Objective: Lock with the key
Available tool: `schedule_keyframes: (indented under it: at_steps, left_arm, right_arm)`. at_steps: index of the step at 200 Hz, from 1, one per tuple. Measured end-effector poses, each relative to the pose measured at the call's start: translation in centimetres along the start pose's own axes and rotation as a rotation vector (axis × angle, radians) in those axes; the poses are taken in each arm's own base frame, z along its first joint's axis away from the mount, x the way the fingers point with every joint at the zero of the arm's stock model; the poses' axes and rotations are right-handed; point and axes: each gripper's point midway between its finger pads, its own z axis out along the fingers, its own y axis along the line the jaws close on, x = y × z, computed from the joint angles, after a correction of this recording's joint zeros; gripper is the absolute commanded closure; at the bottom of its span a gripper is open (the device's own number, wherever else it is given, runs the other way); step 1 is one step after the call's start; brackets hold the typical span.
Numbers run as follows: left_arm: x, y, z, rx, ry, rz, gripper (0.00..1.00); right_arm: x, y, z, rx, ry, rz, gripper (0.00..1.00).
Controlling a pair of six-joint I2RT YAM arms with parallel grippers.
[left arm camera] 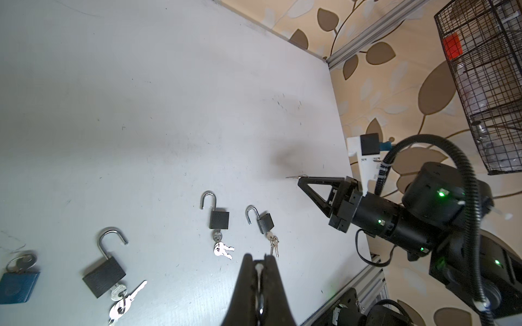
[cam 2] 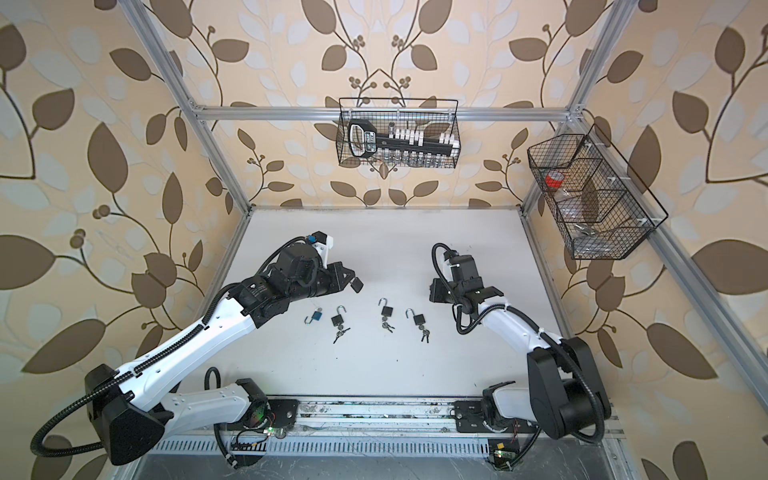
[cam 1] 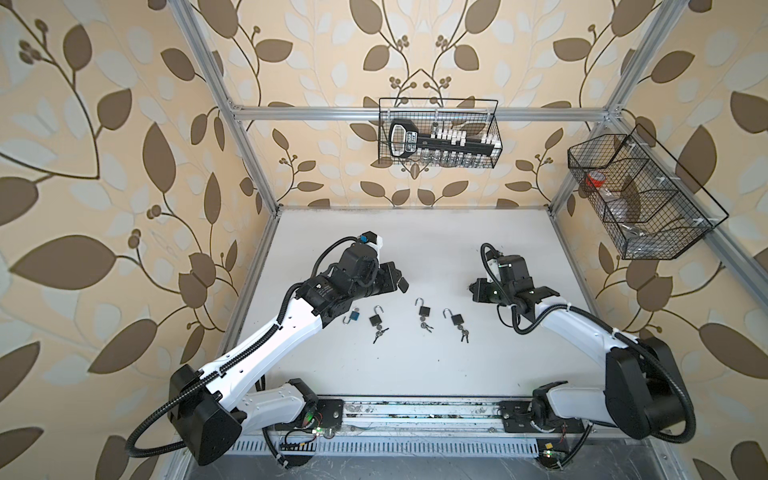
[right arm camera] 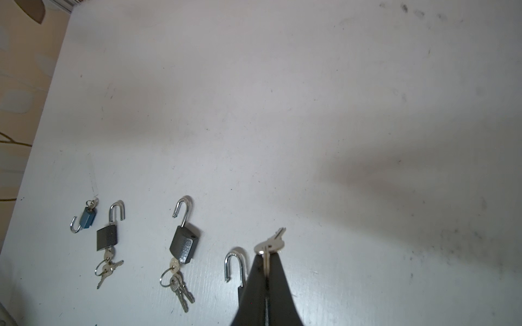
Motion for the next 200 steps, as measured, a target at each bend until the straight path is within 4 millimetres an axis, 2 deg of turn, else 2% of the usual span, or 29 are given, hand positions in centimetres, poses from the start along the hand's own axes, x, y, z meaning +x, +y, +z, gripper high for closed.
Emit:
schedule_keyframes:
  at_steps: [36,70,108,152,200]
  left_arm:
    - [0.1,0.3,1.0,0.004,0.020,0.003,1.00]
    - [0.3,0.2,1.7,0.020,0.041,0.007,1.00]
    - [0.7,0.1,2.1,0.036,0.061,0.006,1.00]
    - [1.2,0.0,2.3,0.053,0.079,0.003,1.00]
    - [1.5,-0.2,2.3,0.065,0.094,-0.001,1.00]
  right_arm:
    - [-0.4,0.1,2.8,-0.023,0.081,0.023,1.00]
    - [-1.3,-0.6,4.3,-0.030,0.106,0.050,1.00]
    - [-0.7,-2.0,4.9,-0.004,0.134,0.081,1.00]
    - [-0.2,-2.5,4.9,0.015,0.145,0.086,1.00]
    - [2.0,-3.6,4.9,0.056,0.192,0.092,1.00]
